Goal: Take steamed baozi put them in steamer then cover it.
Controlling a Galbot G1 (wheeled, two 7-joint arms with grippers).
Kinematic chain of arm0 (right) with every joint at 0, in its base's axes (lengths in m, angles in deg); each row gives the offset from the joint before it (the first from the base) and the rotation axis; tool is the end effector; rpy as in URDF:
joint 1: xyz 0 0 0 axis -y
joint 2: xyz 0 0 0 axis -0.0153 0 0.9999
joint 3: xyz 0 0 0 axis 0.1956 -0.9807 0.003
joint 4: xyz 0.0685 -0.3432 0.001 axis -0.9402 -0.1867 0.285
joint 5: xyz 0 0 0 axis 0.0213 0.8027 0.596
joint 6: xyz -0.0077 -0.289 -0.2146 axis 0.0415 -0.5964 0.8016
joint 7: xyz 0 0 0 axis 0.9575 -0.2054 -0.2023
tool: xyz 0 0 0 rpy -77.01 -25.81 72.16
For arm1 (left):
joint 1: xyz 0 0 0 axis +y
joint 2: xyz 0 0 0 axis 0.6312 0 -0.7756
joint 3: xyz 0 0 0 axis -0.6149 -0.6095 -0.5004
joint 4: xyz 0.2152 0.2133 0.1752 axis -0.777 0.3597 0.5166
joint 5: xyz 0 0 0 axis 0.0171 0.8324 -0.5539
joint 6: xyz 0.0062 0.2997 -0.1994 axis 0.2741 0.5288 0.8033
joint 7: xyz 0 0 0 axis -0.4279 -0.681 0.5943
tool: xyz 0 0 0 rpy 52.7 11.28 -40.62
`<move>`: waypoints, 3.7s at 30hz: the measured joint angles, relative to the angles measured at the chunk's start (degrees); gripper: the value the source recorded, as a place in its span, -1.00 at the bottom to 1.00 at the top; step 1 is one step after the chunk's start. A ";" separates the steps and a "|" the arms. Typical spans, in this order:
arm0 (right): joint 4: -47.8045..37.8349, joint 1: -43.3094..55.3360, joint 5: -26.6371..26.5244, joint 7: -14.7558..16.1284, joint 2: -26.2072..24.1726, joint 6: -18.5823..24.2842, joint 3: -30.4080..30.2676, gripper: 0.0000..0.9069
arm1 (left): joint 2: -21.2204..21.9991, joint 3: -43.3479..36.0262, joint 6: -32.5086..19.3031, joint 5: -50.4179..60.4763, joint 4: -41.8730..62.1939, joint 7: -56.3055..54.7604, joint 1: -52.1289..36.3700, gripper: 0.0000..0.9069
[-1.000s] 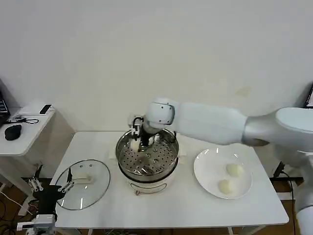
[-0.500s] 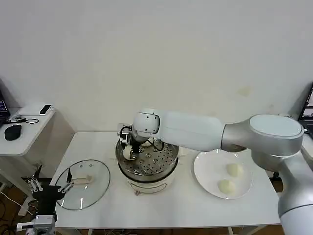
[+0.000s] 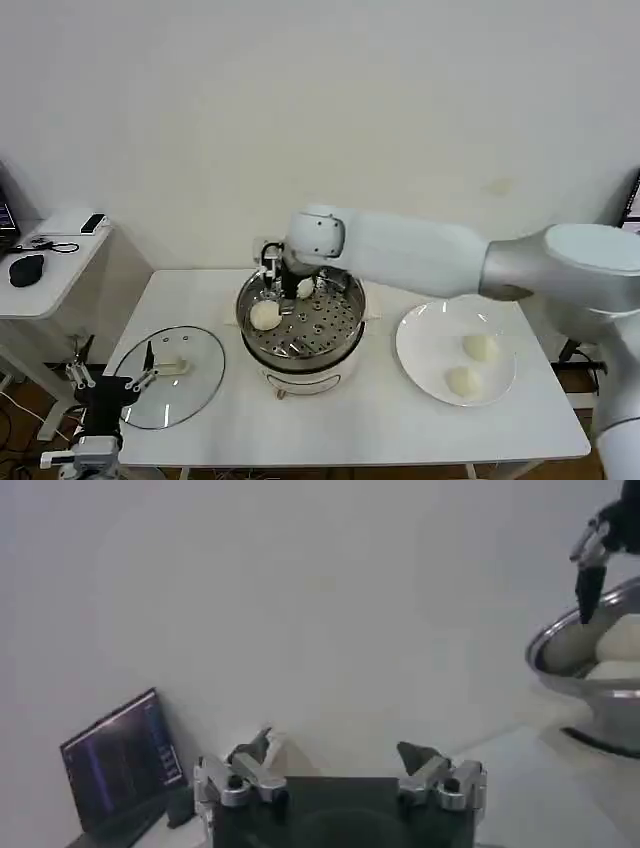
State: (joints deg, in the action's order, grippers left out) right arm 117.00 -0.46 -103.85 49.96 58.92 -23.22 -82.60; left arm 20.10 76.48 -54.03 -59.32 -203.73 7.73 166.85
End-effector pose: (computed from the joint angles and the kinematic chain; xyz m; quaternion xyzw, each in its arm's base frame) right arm 0.5156 0.1836 -0.0577 0.5188 -0.6045 0.5384 0.2749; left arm 0.1556 0.1024 -0.2519 0.1012 -0.9593 -0.2584 0.0513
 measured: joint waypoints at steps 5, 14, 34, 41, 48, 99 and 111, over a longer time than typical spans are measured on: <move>4.43 3.37 2.48 3.39 -7.11 1.45 -0.92 1.00 | -0.92 0.23 0.37 -0.69 0.05 0.22 -0.30 1.00; 12.50 5.36 11.37 9.89 -22.73 7.33 -2.97 1.00 | -2.62 0.30 1.09 -2.12 1.21 0.60 -0.80 1.00; 19.41 -18.40 31.51 15.27 -47.36 19.43 10.47 1.00 | -1.66 -1.64 0.91 -1.54 4.07 0.52 -1.24 1.00; 18.29 -30.04 34.57 15.54 -48.54 20.87 18.30 1.00 | -1.52 -1.38 0.87 -1.03 4.30 0.40 -0.61 1.00; 16.20 -35.95 36.19 15.59 -47.57 21.40 22.21 1.00 | -1.19 -1.22 0.82 -0.82 4.37 0.32 -0.26 1.00; 5.37 -24.76 31.91 18.43 -38.03 18.70 22.61 0.38 | -1.19 -1.23 0.62 -0.10 4.62 -0.05 -1.10 1.00; 3.26 -6.90 25.53 17.29 -26.08 18.69 14.02 0.38 | -0.62 -0.21 0.59 -0.21 3.82 -0.12 -0.43 1.00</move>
State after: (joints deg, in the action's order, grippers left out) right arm 120.25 -7.36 -78.32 67.24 32.84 -4.53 -68.58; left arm 19.48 76.27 -53.43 -59.53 -199.91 7.61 166.42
